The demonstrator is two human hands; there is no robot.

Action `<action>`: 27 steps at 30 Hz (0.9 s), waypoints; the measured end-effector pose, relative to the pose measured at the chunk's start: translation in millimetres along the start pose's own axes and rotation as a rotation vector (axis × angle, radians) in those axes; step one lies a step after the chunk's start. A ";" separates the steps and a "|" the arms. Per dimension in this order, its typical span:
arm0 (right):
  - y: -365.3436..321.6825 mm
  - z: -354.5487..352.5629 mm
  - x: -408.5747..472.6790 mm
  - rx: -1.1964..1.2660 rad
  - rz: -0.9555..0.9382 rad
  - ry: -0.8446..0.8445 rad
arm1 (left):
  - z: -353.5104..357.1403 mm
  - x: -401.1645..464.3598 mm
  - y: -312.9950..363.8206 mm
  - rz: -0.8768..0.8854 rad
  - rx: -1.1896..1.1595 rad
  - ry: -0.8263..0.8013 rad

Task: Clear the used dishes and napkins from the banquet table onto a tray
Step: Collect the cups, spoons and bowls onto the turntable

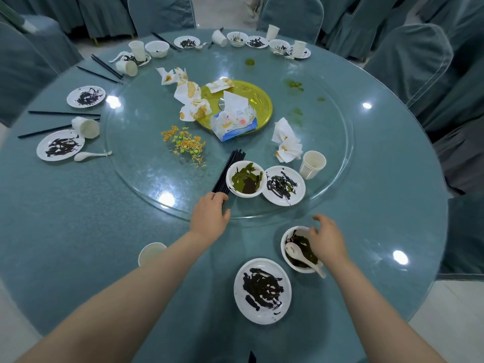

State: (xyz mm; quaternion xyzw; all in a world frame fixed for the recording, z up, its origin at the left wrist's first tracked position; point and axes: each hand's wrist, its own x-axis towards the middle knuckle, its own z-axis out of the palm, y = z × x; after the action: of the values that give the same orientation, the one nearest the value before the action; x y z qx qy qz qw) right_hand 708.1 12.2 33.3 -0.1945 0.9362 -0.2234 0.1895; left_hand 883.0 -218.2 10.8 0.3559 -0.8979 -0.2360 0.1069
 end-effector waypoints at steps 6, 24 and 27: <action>32.1 0.1 -17.4 0.114 0.198 -0.066 | 22.4 -42.0 8.4 0.069 0.010 -0.126; -1.6 -10.8 -27.6 0.670 0.313 -0.097 | 19.9 -99.4 -16.0 -0.014 0.188 -0.323; -35.8 -17.2 -12.6 0.762 0.258 -0.126 | 13.6 -105.6 -23.4 -0.011 0.283 -0.382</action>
State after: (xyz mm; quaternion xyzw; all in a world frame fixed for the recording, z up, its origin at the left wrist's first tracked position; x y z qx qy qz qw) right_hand 721.2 -5.7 68.5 -0.0047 0.7897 -0.5161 0.3315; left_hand 968.3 -155.6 -15.2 0.3210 -0.9241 -0.1711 -0.1172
